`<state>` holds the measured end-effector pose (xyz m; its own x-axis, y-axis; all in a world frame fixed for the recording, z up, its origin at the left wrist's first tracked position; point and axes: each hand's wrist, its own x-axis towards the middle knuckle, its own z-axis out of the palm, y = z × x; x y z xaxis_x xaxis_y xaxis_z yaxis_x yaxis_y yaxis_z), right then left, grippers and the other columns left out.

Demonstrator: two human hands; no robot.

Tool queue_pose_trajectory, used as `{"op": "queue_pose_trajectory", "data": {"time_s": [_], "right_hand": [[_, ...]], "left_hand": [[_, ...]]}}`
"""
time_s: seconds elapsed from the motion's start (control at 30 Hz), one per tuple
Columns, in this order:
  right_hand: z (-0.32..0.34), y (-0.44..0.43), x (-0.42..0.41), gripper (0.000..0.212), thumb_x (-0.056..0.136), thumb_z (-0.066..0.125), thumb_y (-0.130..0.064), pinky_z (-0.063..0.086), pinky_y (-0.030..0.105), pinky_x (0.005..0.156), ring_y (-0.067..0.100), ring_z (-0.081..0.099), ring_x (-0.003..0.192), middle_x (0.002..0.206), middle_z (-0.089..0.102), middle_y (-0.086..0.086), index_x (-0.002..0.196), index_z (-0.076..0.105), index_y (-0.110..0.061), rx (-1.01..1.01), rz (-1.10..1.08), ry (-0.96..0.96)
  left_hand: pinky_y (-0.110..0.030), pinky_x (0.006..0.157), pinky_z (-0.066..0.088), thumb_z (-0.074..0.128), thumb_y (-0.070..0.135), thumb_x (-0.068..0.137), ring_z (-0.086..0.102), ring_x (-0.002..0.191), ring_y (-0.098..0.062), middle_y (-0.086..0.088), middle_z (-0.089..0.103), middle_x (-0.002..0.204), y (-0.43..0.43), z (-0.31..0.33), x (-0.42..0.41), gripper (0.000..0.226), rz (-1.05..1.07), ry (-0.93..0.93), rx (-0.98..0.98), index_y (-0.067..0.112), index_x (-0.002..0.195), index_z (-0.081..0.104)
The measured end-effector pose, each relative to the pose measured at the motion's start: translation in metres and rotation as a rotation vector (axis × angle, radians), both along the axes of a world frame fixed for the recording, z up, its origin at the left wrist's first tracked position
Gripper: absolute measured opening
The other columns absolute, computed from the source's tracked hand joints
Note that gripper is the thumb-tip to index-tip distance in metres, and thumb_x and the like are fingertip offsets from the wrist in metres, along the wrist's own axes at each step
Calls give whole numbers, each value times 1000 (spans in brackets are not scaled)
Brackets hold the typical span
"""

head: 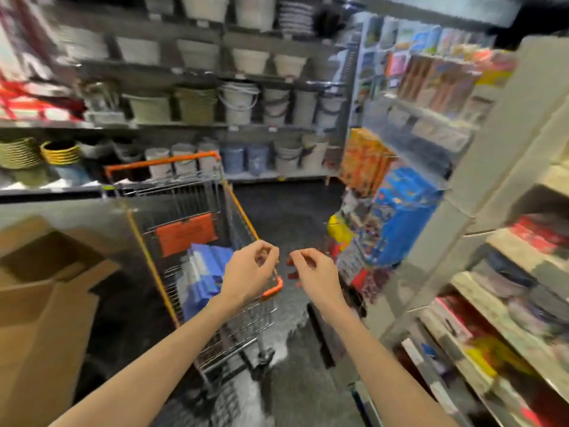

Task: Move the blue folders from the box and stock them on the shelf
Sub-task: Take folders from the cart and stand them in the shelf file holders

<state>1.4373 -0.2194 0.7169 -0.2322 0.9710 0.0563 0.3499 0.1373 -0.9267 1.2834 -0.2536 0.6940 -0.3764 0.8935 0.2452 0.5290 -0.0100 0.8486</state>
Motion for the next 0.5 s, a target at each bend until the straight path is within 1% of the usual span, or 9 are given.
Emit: {"op": "queue_pose_trajectory", "data": {"time_s": [0.07, 0.1, 0.17, 0.2, 0.27, 0.3, 0.37, 0.43, 0.5], "right_hand": [[-23, 8, -37, 19, 93, 60, -34, 57, 46, 79, 20, 71, 80, 82, 74, -2, 89, 72, -20, -41, 47, -47], [-32, 13, -54, 17, 94, 59, -31, 57, 48, 78, 23, 71, 79, 83, 74, 0, 89, 72, -20, -68, 68, -62], [-51, 24, -89, 17, 95, 58, -31, 57, 51, 75, 28, 71, 79, 85, 73, 2, 87, 70, -23, -114, 112, -94], [-59, 31, -104, 18, 95, 57, -32, 57, 52, 74, 29, 70, 79, 86, 73, 4, 87, 69, -22, -127, 117, -108], [-80, 52, -144, 21, 98, 55, -29, 56, 53, 74, 33, 69, 81, 89, 71, 10, 91, 69, -15, -164, 126, -141], [-87, 59, -156, 22, 99, 55, -28, 56, 52, 76, 32, 69, 83, 90, 71, 11, 93, 68, -12, -185, 131, -160], [-99, 75, -183, 21, 99, 54, -28, 57, 50, 79, 28, 70, 85, 91, 71, 7, 95, 68, -13, -228, 132, -184], [-115, 93, -208, 20, 100, 53, -26, 57, 51, 81, 27, 70, 86, 94, 72, 6, 96, 68, -13, -275, 132, -203], [-130, 107, -220, 18, 101, 52, -23, 57, 51, 81, 27, 71, 82, 93, 74, 8, 93, 66, -16, -307, 129, -224]], "left_hand": [[-39, 74, 58, 53, 57, 87, 69, 69, 0, 17, 73, 76, 4, -27, -35, 26, 29, -18, -54, 34, 85, 65], [-40, 73, 58, 54, 53, 90, 69, 70, -2, 16, 73, 78, 7, -37, -50, 22, 30, -16, -85, 35, 87, 64], [-42, 71, 58, 57, 44, 97, 68, 72, -5, 13, 73, 84, 15, -59, -83, 12, 37, -9, -125, 35, 94, 64], [-44, 71, 58, 57, 40, 99, 68, 71, -7, 12, 73, 85, 19, -69, -98, 11, 44, -27, -145, 32, 97, 64], [-46, 72, 58, 58, 36, 100, 69, 72, -10, 10, 73, 85, 35, -94, -136, 9, 63, -101, -205, 29, 97, 64], [-46, 74, 58, 58, 36, 100, 70, 74, -10, 10, 74, 85, 39, -103, -149, 8, 68, -136, -227, 30, 97, 63], [-46, 76, 59, 57, 39, 100, 70, 78, -10, 11, 73, 88, 48, -123, -177, 6, 83, -173, -275, 35, 98, 61], [-46, 77, 59, 55, 41, 101, 71, 78, -12, 10, 73, 91, 59, -141, -203, 7, 102, -216, -323, 38, 98, 60], [-46, 77, 59, 54, 43, 101, 71, 75, -14, 8, 72, 95, 67, -152, -219, 8, 102, -246, -369, 40, 96, 59]]}}
